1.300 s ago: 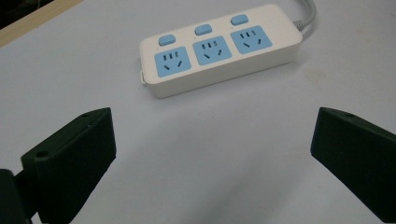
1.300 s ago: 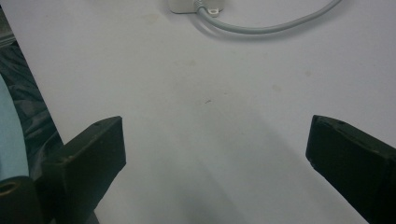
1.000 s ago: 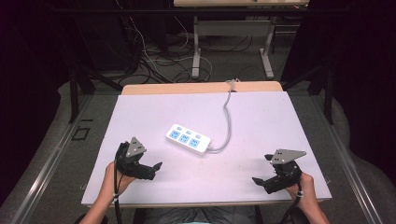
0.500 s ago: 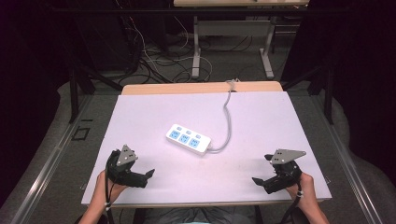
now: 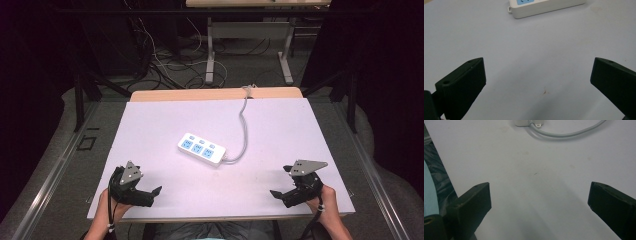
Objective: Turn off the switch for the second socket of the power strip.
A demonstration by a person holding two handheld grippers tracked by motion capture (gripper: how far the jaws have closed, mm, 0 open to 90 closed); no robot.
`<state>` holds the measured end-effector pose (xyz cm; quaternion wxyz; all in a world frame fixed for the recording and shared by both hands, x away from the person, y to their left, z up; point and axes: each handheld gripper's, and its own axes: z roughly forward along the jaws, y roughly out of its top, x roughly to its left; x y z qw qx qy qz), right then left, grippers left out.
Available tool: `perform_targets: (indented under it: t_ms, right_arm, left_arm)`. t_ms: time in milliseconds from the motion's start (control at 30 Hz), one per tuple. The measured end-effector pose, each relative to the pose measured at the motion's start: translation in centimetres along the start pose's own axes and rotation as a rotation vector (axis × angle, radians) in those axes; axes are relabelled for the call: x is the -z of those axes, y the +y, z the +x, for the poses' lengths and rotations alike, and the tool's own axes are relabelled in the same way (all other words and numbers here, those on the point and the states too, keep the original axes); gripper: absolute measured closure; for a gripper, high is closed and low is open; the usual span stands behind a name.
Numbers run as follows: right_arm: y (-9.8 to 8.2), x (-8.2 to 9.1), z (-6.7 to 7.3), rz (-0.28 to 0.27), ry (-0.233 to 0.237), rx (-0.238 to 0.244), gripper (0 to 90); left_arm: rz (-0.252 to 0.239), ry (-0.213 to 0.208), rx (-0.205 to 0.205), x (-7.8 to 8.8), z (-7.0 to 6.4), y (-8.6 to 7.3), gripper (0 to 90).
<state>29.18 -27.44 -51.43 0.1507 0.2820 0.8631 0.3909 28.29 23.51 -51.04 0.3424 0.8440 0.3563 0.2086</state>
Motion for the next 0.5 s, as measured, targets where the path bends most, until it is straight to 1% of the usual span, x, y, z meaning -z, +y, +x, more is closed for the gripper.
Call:
perform_targets:
  t_ms: [33, 67, 233, 367, 433, 467, 500]
  right_arm:
    - [0.02, 0.07, 0.02, 0.012, 0.003, -0.004, 4.2]
    - [-0.01, 0.00, 0.03, 0.001, -0.001, -0.005, 4.2]
    - [-0.01, 0.01, 0.04, 0.002, 0.000, -0.005, 4.2]
    - [0.03, 0.00, 0.04, 0.010, -0.002, -0.005, 4.1]
    - [0.01, 0.00, 0.01, 0.002, -0.007, 0.004, 4.2]
    - [0.04, 0.06, -0.02, 0.012, 0.001, 0.006, 4.1]
    - [0.00, 0.01, 0.04, 0.003, -0.001, -0.004, 4.2]
  left_arm:
    - [-0.005, 0.003, 0.003, 0.01, -0.03, -0.11, 0.1]
    - [0.001, 0.003, 0.002, 0.09, -0.03, -0.20, 0.2]
    - [0.008, 0.002, -0.006, 0.18, -0.05, -0.58, 0.2]
    - [-0.001, -0.003, -0.003, 0.12, -0.13, -0.55, 0.1]
    - [-0.002, -0.005, -0.004, 0.10, -0.13, -0.54, 0.2]
    - [-0.008, -0.004, -0.002, 0.02, -0.13, -0.56, 0.2]
    - [-0.003, -0.003, -0.002, 0.03, -0.11, -0.55, 0.1]
